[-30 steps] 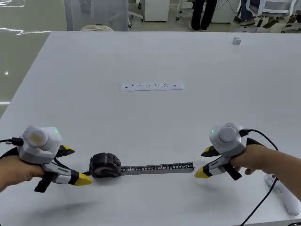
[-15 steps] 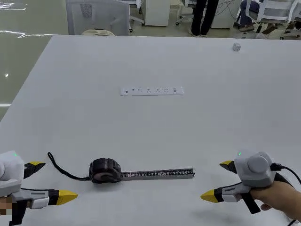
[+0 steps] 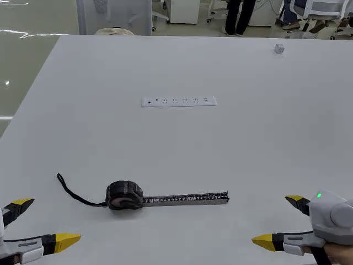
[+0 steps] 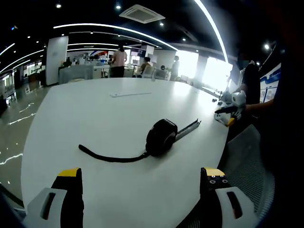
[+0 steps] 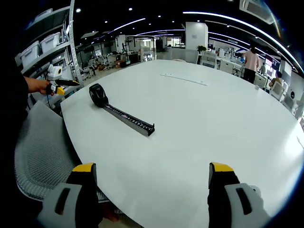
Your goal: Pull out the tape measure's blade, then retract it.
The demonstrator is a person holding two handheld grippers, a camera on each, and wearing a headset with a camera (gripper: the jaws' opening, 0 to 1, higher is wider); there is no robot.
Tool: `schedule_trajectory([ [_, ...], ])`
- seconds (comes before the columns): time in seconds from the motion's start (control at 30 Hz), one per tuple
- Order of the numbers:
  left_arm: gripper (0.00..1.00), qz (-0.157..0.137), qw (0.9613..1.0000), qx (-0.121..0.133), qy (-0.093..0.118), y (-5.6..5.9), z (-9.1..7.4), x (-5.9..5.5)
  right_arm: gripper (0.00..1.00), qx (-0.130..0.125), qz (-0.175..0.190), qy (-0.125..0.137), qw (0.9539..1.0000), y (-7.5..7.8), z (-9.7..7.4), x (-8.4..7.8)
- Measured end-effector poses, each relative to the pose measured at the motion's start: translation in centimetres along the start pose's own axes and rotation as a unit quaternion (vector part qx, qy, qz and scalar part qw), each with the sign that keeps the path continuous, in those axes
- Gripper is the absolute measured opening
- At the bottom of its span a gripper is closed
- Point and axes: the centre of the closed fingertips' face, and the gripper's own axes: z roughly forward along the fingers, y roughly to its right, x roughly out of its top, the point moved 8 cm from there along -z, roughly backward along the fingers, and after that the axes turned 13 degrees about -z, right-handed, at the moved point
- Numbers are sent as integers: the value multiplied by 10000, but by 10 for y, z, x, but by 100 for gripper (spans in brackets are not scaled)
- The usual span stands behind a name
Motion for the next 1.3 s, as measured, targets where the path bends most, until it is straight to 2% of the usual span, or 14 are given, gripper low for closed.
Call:
schedule_trajectory([
  [0.17, 100, -39, 9997, 224, 46, -4, -10, -4, 100, -131, -31, -5, 9999, -8, -10, -9],
  [0.2, 100, -124, 9997, 207, 27, -5, -11, -4, 100, -166, -28, 32, 9999, -9, -12, -10],
  [0.23, 100, -140, 9997, 187, 46, -5, -13, -4, 100, -283, -103, 185, 9994, -9, -14, -9],
  [0.27, 100, -87, 9997, 212, 66, -4, -14, -4, 100, -328, -118, 225, 9991, -9, -15, -9],
  [0.3, 100, 13, 9996, 280, 62, -4, -16, -3, 100, -324, -58, 175, 9993, -9, -16, -11],
  [0.43, 100, -56, 9995, 279, 138, -2, -22, -7, 100, -301, -81, 161, 9994, -11, -18, -10],
  [0.53, 100, -80, 9995, 291, 15, -4, -23, -13, 100, -292, -73, 163, 9994, -11, -18, -8],
  [0.57, 100, -40, 9994, 330, -83, -6, -23, -15, 100, -310, -73, 144, 9994, -10, -18, -8],
  [0.63, 100, -49, 9995, 300, -115, -6, -23, -16, 100, -309, -88, 111, 9994, -11, -20, -9],
  [0.8, 100, -123, 9996, 235, -63, -4, -24, -14, 100, -315, -65, 23, 9995, -10, -24, -18],
  [1.1, 100, -45, 9995, 297, 27, -1, -20, -8, 100, -310, -26, -13, 9995, -11, -25, -20],
  [1.3, 100, -68, 9990, 435, 99, 4, -14, -3, 100, -211, -287, -79, 9993, -10, -22, -17],
])
